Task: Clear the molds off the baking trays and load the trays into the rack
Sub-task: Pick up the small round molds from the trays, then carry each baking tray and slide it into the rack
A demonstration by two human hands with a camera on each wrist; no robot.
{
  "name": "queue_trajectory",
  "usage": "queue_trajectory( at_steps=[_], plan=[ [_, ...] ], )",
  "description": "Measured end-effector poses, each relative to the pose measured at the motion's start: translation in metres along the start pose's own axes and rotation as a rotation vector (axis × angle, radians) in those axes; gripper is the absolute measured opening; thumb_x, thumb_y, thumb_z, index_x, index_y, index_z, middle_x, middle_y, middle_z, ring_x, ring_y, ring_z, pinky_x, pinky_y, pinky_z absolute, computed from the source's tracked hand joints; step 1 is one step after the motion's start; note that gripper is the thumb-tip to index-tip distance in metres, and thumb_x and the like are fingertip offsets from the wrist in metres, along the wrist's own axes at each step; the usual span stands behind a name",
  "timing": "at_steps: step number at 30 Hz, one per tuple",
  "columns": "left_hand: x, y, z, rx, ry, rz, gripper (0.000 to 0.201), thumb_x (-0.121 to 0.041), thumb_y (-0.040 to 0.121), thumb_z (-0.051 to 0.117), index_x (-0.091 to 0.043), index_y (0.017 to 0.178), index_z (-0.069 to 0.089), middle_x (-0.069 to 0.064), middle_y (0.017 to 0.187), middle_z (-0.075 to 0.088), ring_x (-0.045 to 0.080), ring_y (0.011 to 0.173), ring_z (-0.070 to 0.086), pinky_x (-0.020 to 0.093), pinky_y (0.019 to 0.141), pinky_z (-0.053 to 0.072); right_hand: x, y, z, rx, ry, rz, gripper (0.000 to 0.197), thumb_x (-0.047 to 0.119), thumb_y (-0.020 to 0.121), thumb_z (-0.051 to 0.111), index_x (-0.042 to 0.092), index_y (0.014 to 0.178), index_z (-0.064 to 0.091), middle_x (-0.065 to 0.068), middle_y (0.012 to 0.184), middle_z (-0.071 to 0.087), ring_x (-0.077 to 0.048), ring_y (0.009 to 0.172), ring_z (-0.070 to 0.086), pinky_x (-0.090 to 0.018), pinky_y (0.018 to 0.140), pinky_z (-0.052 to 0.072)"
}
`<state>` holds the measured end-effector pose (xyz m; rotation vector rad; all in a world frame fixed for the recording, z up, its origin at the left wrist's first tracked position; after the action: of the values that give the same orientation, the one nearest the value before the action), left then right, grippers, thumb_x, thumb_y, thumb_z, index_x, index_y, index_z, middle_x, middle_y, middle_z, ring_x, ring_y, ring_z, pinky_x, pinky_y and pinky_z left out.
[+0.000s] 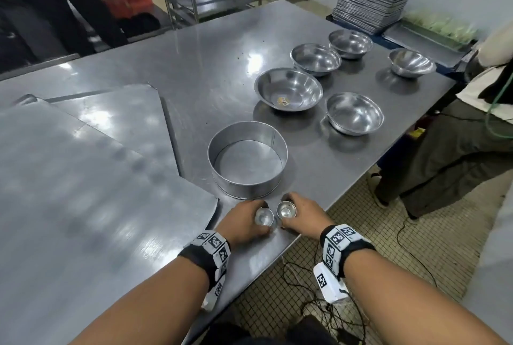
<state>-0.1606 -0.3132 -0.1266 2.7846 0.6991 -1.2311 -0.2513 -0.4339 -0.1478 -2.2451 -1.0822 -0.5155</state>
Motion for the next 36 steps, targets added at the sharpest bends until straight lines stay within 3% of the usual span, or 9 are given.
queue_trajectory(
  at_steps=[4, 8, 12, 19, 25, 29, 31, 34, 36],
  plan=[
    [0.001, 0.002, -0.002, -0.045, 0.001, -0.06, 0.036, -0.048, 0.061, 0.064, -0.022, 0.085, 0.059, -0.008, 0.081, 0.066, 0.01, 0.077, 0.062, 0.031, 0.071, 0.052, 0.0, 0.011, -0.007, 0.038, -0.007, -0.085, 0.056, 0.03, 0.071, 0.079, 0.028, 0.123, 0.059, 0.003, 0.115, 0.067, -0.018, 0.102, 0.063, -0.03, 0.088, 0.051],
    [-0.012, -0.002, 0.0, -0.106, 0.004, -0.091, 0.021, -0.03, 0.07, 0.068, -0.017, 0.085, 0.062, -0.003, 0.084, 0.067, 0.014, 0.081, 0.061, 0.029, 0.071, 0.045, 0.002, 0.016, -0.01, 0.091, -0.065, -0.187, 0.062, 0.027, 0.072, 0.079, 0.026, 0.131, 0.059, -0.003, 0.122, 0.062, -0.022, 0.109, 0.061, -0.03, 0.096, 0.047],
    [-0.023, -0.003, 0.008, -0.171, -0.013, -0.126, 0.022, -0.024, 0.075, 0.073, -0.016, 0.094, 0.067, -0.001, 0.095, 0.07, 0.015, 0.093, 0.059, 0.026, 0.075, 0.041, 0.002, 0.015, -0.013, 0.13, -0.076, -0.283, 0.064, 0.023, 0.074, 0.078, 0.023, 0.135, 0.058, -0.004, 0.126, 0.062, -0.022, 0.114, 0.06, -0.025, 0.099, 0.043],
    [-0.02, -0.005, 0.036, -0.231, 0.013, -0.333, 0.062, -0.035, 0.076, 0.077, -0.018, 0.133, 0.059, 0.007, 0.123, 0.061, 0.022, 0.113, 0.059, 0.029, 0.092, 0.044, -0.012, 0.013, -0.022, 0.187, -0.091, -0.306, 0.069, 0.018, 0.072, 0.078, 0.027, 0.136, 0.054, 0.0, 0.127, 0.067, -0.018, 0.112, 0.063, -0.031, 0.096, 0.05],
    [-0.025, -0.009, 0.034, -0.27, 0.027, -0.395, 0.081, -0.051, 0.072, 0.082, -0.017, 0.139, 0.052, 0.006, 0.134, 0.056, 0.021, 0.119, 0.056, 0.03, 0.096, 0.045, -0.015, 0.016, -0.035, 0.236, -0.124, -0.348, 0.082, 0.033, 0.071, 0.082, 0.028, 0.145, 0.046, 0.0, 0.141, 0.055, -0.016, 0.122, 0.056, -0.031, 0.103, 0.045],
    [-0.033, -0.025, -0.006, -0.505, 0.104, -0.355, 0.06, -0.059, 0.081, 0.072, -0.019, 0.124, 0.062, 0.001, 0.12, 0.063, 0.015, 0.102, 0.062, 0.03, 0.086, 0.05, 0.001, 0.025, -0.07, 0.099, -0.142, -0.379, 0.06, 0.051, 0.08, 0.071, 0.029, 0.134, 0.056, 0.006, 0.133, 0.058, -0.011, 0.103, 0.06, -0.033, 0.094, 0.05],
    [-0.038, -0.036, -0.032, -0.675, 0.172, -0.341, 0.05, -0.053, 0.086, 0.069, -0.019, 0.121, 0.064, 0.0, 0.116, 0.062, 0.017, 0.097, 0.062, 0.032, 0.084, 0.051, 0.016, 0.033, -0.092, -0.036, -0.14, -0.399, 0.049, 0.053, 0.083, 0.067, 0.029, 0.125, 0.06, 0.005, 0.128, 0.061, -0.016, 0.106, 0.061, -0.037, 0.094, 0.05],
    [-0.042, -0.041, -0.061, -0.789, 0.254, -0.348, 0.046, -0.047, 0.088, 0.069, -0.018, 0.123, 0.064, 0.004, 0.124, 0.056, 0.021, 0.114, 0.054, 0.035, 0.088, 0.05, 0.046, 0.04, -0.108, -0.139, -0.105, -0.469, 0.04, 0.05, 0.085, 0.066, 0.028, 0.118, 0.062, 0.005, 0.126, 0.059, -0.019, 0.112, 0.058, -0.037, 0.095, 0.047],
    [-0.034, -0.033, -0.066, -0.696, 0.288, -0.401, 0.048, -0.049, 0.088, 0.068, -0.019, 0.125, 0.064, 0.006, 0.134, 0.051, 0.024, 0.127, 0.045, 0.039, 0.096, 0.049, 0.063, 0.046, -0.104, -0.112, -0.14, -0.52, 0.039, 0.05, 0.087, 0.067, 0.029, 0.119, 0.062, 0.007, 0.132, 0.054, -0.018, 0.118, 0.054, -0.036, 0.098, 0.045]
  ],
)
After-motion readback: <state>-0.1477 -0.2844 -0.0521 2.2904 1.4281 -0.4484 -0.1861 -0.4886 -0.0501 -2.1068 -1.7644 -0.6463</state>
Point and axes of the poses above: each hand's wrist, its own y-axis towards the middle knuckle, its own z-axis out of the palm, x = y × z, the point moved 10 cm from there along y, towards the middle knuckle
